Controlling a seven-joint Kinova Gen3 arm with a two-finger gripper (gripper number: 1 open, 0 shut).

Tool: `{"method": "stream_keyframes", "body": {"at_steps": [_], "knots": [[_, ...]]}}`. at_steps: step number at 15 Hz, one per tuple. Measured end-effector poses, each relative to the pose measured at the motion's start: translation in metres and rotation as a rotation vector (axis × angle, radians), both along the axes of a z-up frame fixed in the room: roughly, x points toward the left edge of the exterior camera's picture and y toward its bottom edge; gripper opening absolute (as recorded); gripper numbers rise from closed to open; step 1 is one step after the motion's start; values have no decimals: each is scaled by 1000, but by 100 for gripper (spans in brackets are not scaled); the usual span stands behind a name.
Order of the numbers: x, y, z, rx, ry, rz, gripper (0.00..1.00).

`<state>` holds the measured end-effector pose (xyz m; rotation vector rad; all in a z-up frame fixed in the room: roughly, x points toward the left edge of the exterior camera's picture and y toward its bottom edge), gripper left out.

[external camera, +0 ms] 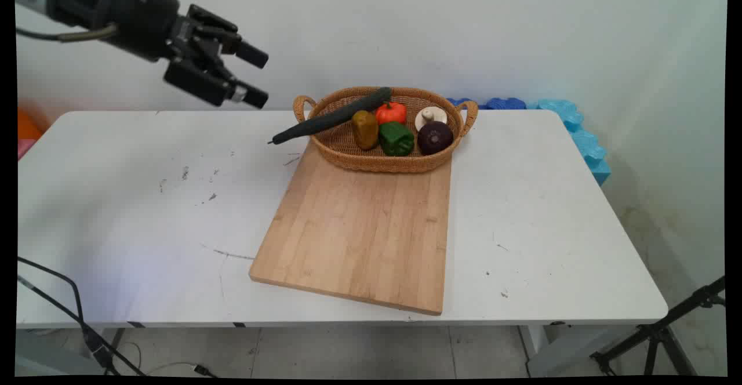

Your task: Pick up the cucumber from the vegetable basket

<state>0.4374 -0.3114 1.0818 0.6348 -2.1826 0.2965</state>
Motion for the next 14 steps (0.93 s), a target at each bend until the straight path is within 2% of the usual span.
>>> {"method": "stream_keyframes", "body": {"at_steps": [7,14], "knots": [[0,-56,-13,20,-49,149,100],[-5,-114,-44,67,-115,318,100]]}}
